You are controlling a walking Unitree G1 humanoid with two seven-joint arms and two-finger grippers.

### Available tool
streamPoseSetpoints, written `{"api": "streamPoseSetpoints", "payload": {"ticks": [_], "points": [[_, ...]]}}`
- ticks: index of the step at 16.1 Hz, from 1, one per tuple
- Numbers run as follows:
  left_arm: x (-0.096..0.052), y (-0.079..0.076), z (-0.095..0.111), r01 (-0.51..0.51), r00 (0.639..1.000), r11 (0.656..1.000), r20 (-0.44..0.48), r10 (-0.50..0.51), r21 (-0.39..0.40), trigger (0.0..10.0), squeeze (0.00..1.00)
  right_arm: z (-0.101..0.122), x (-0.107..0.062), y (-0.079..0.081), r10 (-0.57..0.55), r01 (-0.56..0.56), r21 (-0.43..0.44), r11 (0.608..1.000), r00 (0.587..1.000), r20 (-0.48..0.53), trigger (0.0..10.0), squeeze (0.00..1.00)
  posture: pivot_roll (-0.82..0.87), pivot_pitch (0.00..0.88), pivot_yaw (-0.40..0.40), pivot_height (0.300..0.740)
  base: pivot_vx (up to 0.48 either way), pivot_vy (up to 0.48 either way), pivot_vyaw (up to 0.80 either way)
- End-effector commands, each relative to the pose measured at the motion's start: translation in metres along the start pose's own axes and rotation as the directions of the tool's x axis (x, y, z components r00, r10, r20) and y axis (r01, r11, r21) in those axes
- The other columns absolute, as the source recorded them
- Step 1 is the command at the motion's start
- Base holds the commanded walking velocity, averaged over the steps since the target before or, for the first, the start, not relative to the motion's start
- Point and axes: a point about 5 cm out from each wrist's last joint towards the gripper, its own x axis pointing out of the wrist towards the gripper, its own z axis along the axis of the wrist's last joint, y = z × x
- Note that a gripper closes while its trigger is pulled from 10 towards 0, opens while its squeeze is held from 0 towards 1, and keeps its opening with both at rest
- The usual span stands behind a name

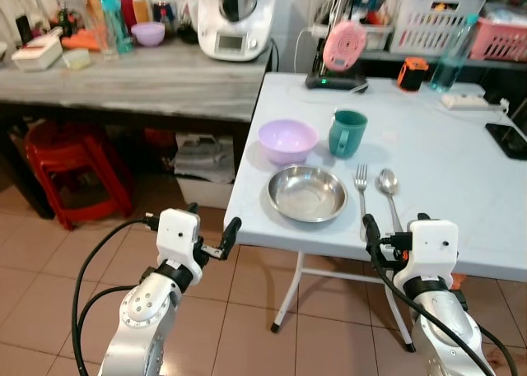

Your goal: Setting the table

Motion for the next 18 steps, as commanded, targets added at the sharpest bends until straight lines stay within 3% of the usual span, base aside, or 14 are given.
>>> {"api": "streamPoseSetpoints", "payload": {"ticks": [1,18], "points": [[0.0005,-0.0009,0.0006,0.012,1.000,1.000,0.002,-0.012,0.001,10.0,0.00,0.0069,-0.0007,-0.0010,-0.006,0.006,-0.005,1.000,0.999,0.031,10.0,0.00,-0.06,0.000,-0.006,0.740,0.300,0.000,0.00],[-0.0003,-0.0031,-0.0005,0.036,0.999,0.999,-0.005,-0.036,0.010,10.0,0.00,0.0055,-0.0032,0.0052,0.025,-0.025,-0.006,1.000,0.999,0.028,10.0,0.00,-0.06,0.000,-0.004,0.740,0.307,0.000,0.00]]}}
